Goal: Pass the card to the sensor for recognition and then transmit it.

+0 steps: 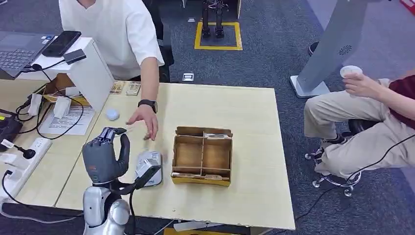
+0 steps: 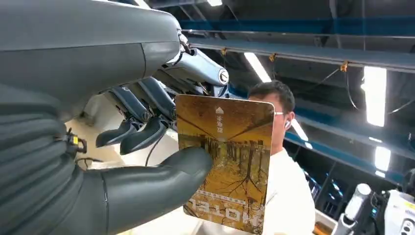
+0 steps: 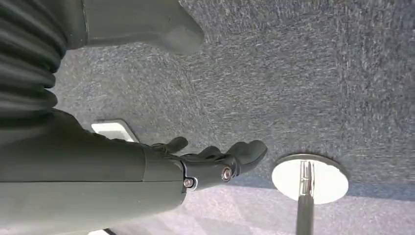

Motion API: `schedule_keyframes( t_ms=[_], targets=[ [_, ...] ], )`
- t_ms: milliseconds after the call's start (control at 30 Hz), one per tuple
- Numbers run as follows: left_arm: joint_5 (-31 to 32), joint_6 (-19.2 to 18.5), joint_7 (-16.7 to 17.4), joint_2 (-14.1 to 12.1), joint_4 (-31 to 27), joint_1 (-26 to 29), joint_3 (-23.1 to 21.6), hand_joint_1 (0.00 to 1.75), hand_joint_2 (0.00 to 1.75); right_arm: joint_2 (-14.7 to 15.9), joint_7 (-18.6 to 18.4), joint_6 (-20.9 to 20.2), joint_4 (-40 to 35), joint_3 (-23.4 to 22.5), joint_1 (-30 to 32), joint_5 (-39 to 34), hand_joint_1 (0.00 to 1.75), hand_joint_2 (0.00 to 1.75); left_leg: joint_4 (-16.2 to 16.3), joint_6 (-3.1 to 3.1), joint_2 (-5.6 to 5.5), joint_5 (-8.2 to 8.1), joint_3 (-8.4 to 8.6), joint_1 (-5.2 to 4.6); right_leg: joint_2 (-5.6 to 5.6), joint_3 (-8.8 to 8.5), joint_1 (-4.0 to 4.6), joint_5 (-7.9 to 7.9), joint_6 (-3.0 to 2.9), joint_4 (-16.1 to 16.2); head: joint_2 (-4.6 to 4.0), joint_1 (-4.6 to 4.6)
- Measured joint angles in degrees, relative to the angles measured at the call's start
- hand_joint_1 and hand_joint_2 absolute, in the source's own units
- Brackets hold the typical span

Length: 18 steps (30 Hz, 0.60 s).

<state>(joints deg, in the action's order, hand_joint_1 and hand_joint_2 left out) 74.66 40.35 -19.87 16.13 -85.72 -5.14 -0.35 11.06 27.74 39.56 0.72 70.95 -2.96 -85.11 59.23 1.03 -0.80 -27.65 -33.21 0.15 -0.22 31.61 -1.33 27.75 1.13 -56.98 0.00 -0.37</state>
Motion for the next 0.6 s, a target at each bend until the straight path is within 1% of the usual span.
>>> schedule_keyframes(
  t_ms=[100,200,367,600],
  targets=[
    [0.4,-0.1,0.9,0.0,0.4,-1.2,0.5,1.75,1.75,0.0,-0.2,0.0,0.0,0.4,-0.2,0.4,0.00,1.75,0.0,0.00,-0.01,0.00,-0.03,0.00,-0.01,0.00,0.00,0.00,0.00,0.0,0.00,0.00],
    [0.3,-0.1,2.1,0.1,2.5,-3.5,1.4,1.75,1.75,0.0,-0.6,0.0,0.0,1.0,-0.6,0.8,0.00,1.75,0.0,0.00,-0.01,0.00,-0.04,-0.01,-0.01,0.00,-0.01,0.00,0.00,0.0,0.00,0.02],
    [0.2,-0.1,2.3,0.3,3.9,-5.2,2.0,1.75,1.75,0.0,-0.7,0.0,0.0,1.3,-0.8,0.8,0.00,1.75,0.0,0.01,-0.02,0.00,-0.04,-0.02,-0.02,0.00,-0.02,0.00,0.01,0.0,0.02,0.00],
    [0.2,-0.1,2.4,0.4,4.9,-5.9,2.0,1.75,1.75,0.0,-0.8,0.0,0.0,1.3,-1.0,0.9,0.00,1.75,0.0,0.01,-0.02,-0.01,-0.05,-0.02,-0.01,0.02,-0.02,0.00,0.01,0.0,0.00,0.00]
  ],
)
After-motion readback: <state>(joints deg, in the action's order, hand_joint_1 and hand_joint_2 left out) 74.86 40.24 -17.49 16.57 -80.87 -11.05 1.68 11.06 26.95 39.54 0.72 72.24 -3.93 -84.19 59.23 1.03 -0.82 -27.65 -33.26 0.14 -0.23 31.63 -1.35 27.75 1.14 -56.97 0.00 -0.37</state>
